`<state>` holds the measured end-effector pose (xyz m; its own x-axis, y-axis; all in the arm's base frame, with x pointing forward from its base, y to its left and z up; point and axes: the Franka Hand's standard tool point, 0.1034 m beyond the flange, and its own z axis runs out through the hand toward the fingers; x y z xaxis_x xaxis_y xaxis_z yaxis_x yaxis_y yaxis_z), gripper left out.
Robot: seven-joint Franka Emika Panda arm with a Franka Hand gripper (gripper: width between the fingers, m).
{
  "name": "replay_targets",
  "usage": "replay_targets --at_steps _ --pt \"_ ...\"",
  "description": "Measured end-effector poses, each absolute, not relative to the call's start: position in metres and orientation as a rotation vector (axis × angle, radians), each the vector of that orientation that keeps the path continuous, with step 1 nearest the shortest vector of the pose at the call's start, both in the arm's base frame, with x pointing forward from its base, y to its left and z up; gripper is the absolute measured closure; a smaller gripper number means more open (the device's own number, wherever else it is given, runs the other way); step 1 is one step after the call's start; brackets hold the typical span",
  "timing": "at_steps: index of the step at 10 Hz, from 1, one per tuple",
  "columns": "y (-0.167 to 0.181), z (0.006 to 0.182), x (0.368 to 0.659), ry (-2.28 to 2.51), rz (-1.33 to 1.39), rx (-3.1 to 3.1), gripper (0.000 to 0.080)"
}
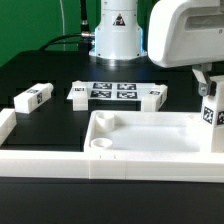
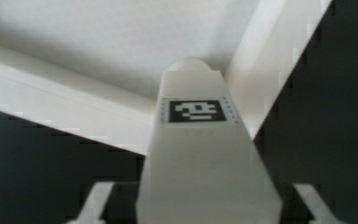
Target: Assemble desk
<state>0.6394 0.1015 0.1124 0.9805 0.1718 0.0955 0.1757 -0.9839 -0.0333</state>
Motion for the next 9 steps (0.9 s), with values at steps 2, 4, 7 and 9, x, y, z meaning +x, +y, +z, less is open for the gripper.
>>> replay_targets --at_steps 2,4,7,9 --pt "0.101 0.112 0.639 0.014 -0.158 -3.085 0.0511" --pt "0.102 0.111 0.638 0.350 -0.166 -3.055 0.0508" --pt "0.090 0.111 0.638 0.658 -0.147 -3.011 0.0504" --pt "0.083 0.111 0.637 0.785 -0.136 -2.996 0.0498"
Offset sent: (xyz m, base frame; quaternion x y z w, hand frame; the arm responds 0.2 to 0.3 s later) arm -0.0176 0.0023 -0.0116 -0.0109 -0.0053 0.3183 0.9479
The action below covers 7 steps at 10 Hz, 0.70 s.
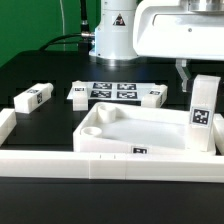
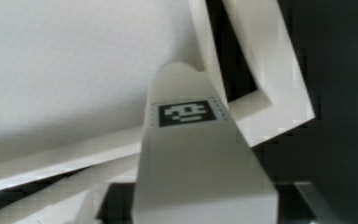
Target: Assemble desk
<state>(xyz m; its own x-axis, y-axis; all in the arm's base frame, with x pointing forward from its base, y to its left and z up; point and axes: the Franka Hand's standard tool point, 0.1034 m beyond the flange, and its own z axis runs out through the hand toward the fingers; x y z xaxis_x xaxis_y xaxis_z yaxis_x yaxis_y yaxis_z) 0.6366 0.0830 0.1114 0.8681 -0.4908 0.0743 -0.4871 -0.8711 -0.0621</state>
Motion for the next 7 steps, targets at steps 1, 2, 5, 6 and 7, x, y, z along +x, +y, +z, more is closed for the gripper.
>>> replay_targets --at_steps 1,2,5,6,7 --pt "0.079 0.111 0.637 0.820 -0.139 -2.993 0.0498" --pt "0.079 0.111 0.637 0.822 -0.139 -2.992 0.0420" --pt "0.080 0.110 0.637 0.816 -0.139 -2.992 0.0178" --pt "0.089 0.119 0.636 0.787 -0.156 -2.990 0.0159" --pt "0.095 0.127 0.629 0.751 -0.162 -2.994 0.0159"
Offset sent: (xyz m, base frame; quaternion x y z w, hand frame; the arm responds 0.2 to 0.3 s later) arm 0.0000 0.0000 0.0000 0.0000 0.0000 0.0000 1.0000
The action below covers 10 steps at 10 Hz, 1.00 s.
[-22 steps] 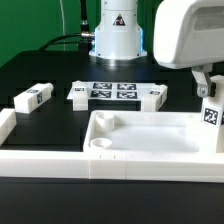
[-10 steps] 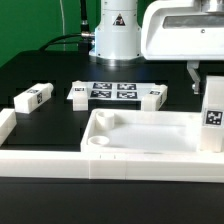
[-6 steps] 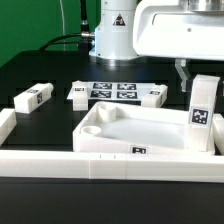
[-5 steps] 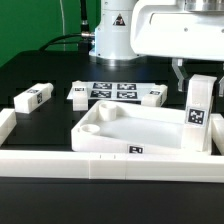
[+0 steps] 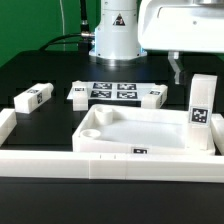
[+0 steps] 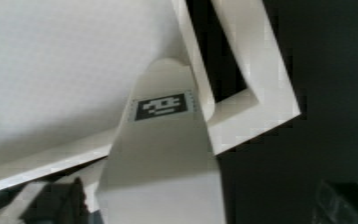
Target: Assemble desk
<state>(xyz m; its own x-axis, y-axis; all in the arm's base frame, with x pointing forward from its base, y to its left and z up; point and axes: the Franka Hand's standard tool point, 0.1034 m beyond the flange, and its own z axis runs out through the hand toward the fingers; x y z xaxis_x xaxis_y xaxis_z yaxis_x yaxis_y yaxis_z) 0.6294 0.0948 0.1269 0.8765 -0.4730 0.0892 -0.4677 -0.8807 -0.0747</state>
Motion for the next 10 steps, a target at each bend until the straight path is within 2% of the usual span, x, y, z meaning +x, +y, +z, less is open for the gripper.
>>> replay_targets --at_steps 2,9,10 --pt "0.094 0.140 0.604 0.669 -0.152 -3.012 0.0151" --pt "0.092 0.138 0.598 0.657 -0.143 -3.018 0.0150" --pt "0.089 0.136 0.586 0.660 -0.137 -3.019 0.0150"
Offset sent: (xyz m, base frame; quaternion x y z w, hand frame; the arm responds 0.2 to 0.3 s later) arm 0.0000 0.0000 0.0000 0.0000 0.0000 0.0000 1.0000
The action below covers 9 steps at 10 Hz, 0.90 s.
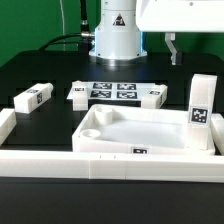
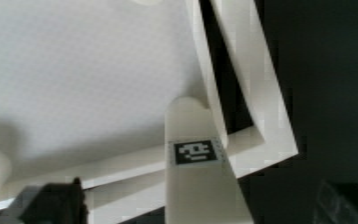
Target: Assemble desk
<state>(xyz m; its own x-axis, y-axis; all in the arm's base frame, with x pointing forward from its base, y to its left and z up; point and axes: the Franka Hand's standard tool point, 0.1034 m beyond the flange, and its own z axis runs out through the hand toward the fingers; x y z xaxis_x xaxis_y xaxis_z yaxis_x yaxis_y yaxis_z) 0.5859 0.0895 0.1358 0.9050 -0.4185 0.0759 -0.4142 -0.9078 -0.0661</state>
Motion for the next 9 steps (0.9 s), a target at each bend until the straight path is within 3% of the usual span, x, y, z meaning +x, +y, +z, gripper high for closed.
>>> replay_targets --at_steps 4,8,9 --pt "0.059 0.121 0.527 0.650 -0.079 -3.013 0.0150" --pt "0.057 0.116 0.523 0.652 -0.080 -3.009 0.0150" --pt "0.050 0.107 0.512 0.700 -0.080 -2.996 0.0150"
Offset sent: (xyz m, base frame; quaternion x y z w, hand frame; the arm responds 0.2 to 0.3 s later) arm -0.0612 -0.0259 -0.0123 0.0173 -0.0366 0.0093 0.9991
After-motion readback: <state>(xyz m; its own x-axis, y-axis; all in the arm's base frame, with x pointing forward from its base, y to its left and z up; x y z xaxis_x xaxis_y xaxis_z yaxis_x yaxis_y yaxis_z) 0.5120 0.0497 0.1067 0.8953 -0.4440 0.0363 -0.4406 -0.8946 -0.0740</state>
